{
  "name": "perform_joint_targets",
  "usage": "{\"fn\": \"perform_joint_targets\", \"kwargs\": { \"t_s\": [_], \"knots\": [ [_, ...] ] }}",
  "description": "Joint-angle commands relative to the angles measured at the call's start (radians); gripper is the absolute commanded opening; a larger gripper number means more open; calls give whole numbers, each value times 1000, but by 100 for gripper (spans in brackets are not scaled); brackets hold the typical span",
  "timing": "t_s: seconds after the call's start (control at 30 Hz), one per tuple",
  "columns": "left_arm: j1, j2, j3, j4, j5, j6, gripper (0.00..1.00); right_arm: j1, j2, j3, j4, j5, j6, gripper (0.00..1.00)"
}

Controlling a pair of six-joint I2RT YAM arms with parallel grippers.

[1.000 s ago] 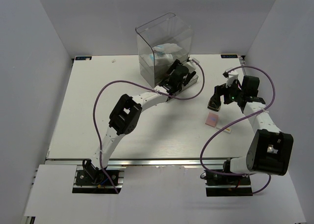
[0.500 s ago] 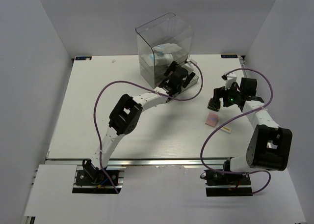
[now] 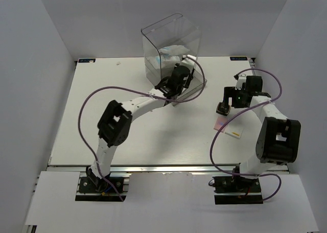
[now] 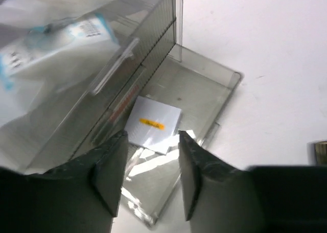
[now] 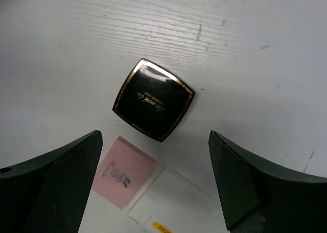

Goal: Organize the makeup

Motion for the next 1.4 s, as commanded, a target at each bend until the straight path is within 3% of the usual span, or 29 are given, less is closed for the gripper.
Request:
{"fn": "perform_joint_targets", "kwargs": {
  "t_s": [0.0, 0.07, 0.17, 0.53, 0.8, 1.0, 1.17, 1.3, 1.37],
  "knots": [
    [-1, -243, -105, -54, 70, -186, 56, 36, 57, 86, -91, 174, 214, 89],
    [1, -336, -206, -63, 108, -232, 73, 46, 79, 112, -117, 197, 282, 89],
    [3, -446, -331, -83, 125, -281, 82, 72, 111, 135, -118, 230, 325, 89],
    [6, -763, -688, -103, 50, -442, 86, 148, 297, 255, -175, 366, 411, 90],
    [6, -858, -774, -143, 7, -508, 87, 165, 324, 251, -190, 405, 399, 87],
    [6, -896, -824, -134, -5, -557, 87, 165, 303, 221, -171, 340, 356, 64],
    [6, -913, -835, -148, -19, -568, 88, 165, 301, 258, -143, 284, 276, 39],
    [6, -942, -861, -151, -34, -585, 88, 188, 266, 316, -94, 118, 106, 28],
    [7, -964, -878, -152, -38, -606, 88, 210, 240, 341, -77, -41, -26, 21]
  ]
}}
